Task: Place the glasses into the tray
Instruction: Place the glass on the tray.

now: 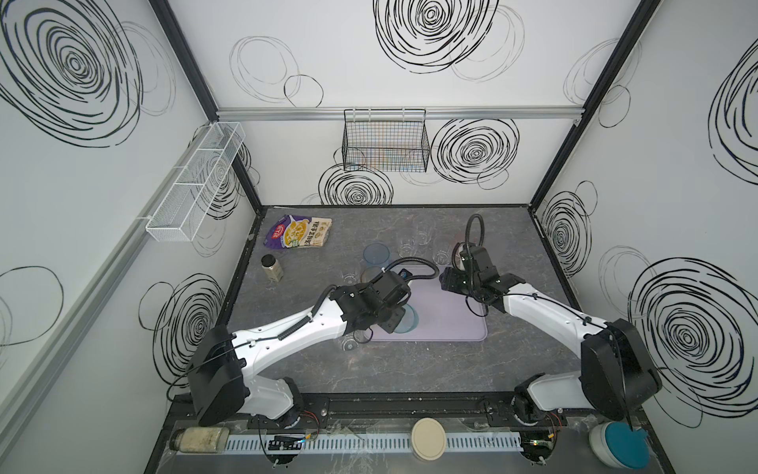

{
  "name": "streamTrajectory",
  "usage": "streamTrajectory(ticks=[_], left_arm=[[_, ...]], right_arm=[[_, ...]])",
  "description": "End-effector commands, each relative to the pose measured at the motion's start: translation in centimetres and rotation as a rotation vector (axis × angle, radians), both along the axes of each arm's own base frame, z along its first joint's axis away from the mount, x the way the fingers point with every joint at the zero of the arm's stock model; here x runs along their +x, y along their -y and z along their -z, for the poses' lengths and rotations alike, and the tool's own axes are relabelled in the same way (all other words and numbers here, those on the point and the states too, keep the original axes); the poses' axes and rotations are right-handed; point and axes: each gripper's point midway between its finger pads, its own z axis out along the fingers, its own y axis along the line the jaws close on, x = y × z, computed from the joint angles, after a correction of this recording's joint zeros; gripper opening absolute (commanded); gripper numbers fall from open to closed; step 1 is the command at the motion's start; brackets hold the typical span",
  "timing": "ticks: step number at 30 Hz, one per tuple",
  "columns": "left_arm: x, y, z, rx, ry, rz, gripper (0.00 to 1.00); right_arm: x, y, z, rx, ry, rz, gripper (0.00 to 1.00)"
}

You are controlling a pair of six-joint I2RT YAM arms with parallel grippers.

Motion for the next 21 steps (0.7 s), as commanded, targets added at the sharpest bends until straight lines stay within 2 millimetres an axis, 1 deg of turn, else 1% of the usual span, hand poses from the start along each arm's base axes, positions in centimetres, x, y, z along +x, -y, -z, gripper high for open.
streamTrajectory(ticks=[1,6,10,14,18,21], left_arm=[[0.8,-1.8,0.6,0.053,0.005,-0.015,0.0],[1.4,-3.5,1.0,0.078,-0.025,-0.031,0.01],[1.6,-4.9,1.5,0.128,-0.035,-0.043,0.02],[1.4,-6.2,1.9,0.182,-0.038,-0.046,0.02],[1.2,-7.2,2.2,0.207,-0.059,-0.074,0.02],[1.2,-7.7,2.8,0.209,-0.083,-0.099,0.02]], right_arm=[[-0.1,-1.2,-0.4,0.021,0.019,-0.005,0.63],[-1.1,-2.7,0.4,0.025,0.007,-0.035,0.63],[-1.3,-4.0,0.7,0.027,-0.004,-0.058,0.63],[-1.4,-4.9,0.7,0.027,-0.001,-0.075,0.63],[-1.5,-5.4,1.3,0.023,-0.019,-0.087,0.63],[-1.6,-5.8,1.3,0.022,-0.016,-0.091,0.63]])
